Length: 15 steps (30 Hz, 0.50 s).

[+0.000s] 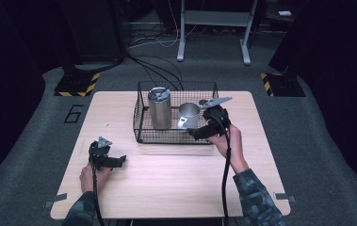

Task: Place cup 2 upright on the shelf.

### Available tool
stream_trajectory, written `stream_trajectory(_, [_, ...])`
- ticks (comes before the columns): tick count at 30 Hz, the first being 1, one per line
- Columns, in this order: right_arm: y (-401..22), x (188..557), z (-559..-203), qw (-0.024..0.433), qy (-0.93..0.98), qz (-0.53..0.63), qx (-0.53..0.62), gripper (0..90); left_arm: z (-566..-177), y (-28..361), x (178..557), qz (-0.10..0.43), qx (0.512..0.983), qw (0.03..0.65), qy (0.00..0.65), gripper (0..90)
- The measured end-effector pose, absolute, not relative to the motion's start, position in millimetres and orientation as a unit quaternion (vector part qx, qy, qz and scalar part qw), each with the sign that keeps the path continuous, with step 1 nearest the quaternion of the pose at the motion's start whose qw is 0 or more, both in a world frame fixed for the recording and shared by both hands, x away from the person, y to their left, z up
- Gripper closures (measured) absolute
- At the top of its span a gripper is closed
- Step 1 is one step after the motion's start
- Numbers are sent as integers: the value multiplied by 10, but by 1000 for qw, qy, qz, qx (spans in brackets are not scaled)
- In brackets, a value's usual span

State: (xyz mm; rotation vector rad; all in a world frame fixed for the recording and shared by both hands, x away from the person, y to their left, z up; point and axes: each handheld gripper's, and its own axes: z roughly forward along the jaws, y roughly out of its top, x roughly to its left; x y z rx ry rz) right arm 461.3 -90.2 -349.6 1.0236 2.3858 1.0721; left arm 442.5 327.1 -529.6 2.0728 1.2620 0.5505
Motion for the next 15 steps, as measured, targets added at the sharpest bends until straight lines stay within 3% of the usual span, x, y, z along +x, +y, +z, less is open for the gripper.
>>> stream_trajectory(15, [-1415,4060,-3901,198,832,360,373,0,-5316,3248,4425,216,777,333,489,2])
